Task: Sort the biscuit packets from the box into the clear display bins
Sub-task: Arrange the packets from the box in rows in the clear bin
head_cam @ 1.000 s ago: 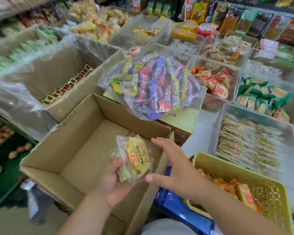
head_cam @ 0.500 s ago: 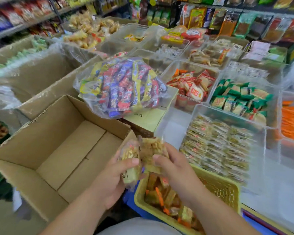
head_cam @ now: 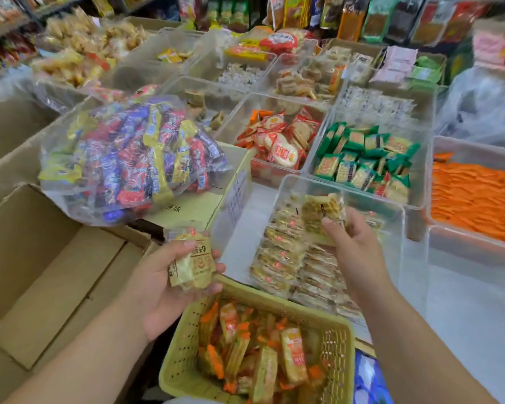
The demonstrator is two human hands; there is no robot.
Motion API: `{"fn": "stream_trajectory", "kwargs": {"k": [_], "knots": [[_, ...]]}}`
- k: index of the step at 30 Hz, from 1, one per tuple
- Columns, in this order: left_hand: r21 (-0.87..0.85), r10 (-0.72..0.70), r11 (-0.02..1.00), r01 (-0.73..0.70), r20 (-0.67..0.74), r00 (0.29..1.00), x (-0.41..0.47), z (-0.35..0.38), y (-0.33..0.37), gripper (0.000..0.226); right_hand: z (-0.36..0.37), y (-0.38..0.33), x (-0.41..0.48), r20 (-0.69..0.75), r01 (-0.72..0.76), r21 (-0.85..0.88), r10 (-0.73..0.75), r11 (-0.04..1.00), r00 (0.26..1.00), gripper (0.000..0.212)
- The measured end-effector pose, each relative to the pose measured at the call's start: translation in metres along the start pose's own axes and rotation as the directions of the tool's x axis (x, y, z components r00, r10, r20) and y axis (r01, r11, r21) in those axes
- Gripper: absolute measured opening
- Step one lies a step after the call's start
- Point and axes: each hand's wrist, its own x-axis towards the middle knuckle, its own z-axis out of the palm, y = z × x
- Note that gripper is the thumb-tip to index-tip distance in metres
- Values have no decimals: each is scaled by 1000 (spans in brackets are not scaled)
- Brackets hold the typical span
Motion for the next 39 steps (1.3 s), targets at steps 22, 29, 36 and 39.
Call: {"fn": "stream_trajectory", "kwargs": {"k": [22,29,36,39], "knots": [[-137,22,990,-44,-156,988,12,9,-21,74,40,40,141,340,201,-826,183,526,922,63],[-141,10,990,-15,-38,999,12,14,-13,79,57,-4,68,353,389,-613,-202,687,914,61],[777,526,530,-340,13,850,17,25,-33,71,72,-26,-42,539,-123,48,78,991,839,47],[873,565,-116,-473,450,691,26,24,-37,85,67,-23,-45,605,-406,164,233,899,762,50]]}}
